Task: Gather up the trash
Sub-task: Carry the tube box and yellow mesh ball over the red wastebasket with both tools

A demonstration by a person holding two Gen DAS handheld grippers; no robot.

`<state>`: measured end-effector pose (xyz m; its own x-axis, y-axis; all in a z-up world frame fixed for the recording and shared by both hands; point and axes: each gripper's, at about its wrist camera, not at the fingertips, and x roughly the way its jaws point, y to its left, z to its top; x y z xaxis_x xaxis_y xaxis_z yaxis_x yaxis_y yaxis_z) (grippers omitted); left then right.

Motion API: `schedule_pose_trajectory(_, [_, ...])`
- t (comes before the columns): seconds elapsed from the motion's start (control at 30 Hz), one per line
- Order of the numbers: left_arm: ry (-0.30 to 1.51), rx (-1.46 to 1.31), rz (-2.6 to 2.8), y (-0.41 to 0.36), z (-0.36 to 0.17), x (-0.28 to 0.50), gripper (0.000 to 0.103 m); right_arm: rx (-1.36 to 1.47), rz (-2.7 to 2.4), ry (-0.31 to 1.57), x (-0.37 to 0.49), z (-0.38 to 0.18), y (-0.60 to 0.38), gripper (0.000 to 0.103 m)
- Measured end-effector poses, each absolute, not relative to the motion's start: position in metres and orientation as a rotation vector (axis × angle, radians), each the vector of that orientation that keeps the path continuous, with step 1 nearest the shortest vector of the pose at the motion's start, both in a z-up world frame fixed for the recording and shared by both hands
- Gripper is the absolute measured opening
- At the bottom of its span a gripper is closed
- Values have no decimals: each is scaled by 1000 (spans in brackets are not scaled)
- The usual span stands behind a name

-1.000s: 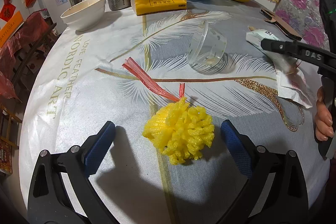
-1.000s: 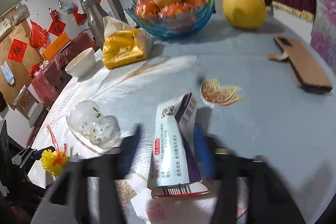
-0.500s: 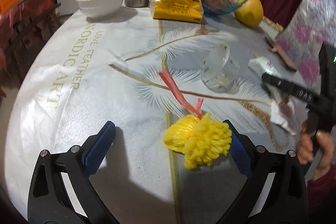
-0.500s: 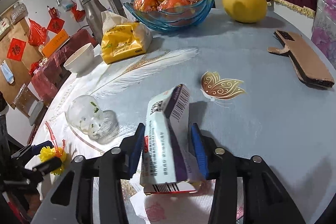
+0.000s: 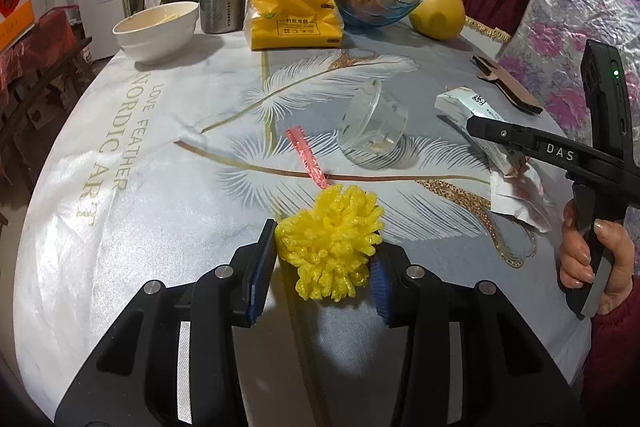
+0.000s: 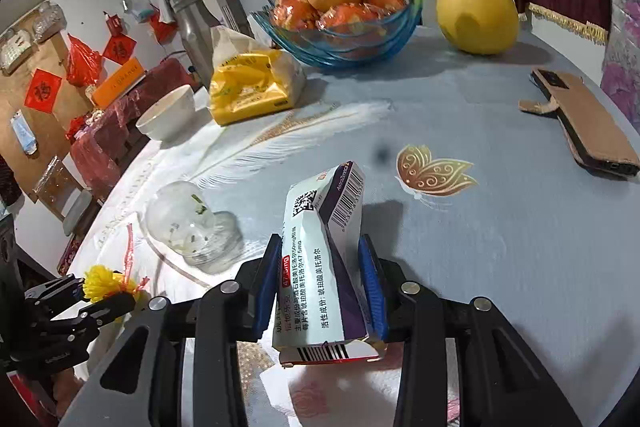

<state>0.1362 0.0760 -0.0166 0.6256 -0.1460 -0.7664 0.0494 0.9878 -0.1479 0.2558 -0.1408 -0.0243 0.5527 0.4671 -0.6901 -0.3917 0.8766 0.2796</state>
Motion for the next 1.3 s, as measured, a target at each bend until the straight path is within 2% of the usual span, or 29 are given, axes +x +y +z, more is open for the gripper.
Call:
schedule_pose_trajectory(0.33, [891, -136, -108, 81, -17, 138, 43, 117, 454, 725, 221, -2, -156, 38])
schedule_pose_trajectory(0.6, [824, -127, -112, 79, -6, 125, 43, 200, 421, 664, 138, 13, -195, 38])
schedule_pose_trajectory(0.73, [776, -181, -153, 70, 2, 103, 43, 233, 393, 636, 98, 18, -220, 38])
schedule_pose_trajectory(1.3, [552, -57, -292, -18, 64, -8, 43, 261, 274, 494, -38, 43, -286, 38])
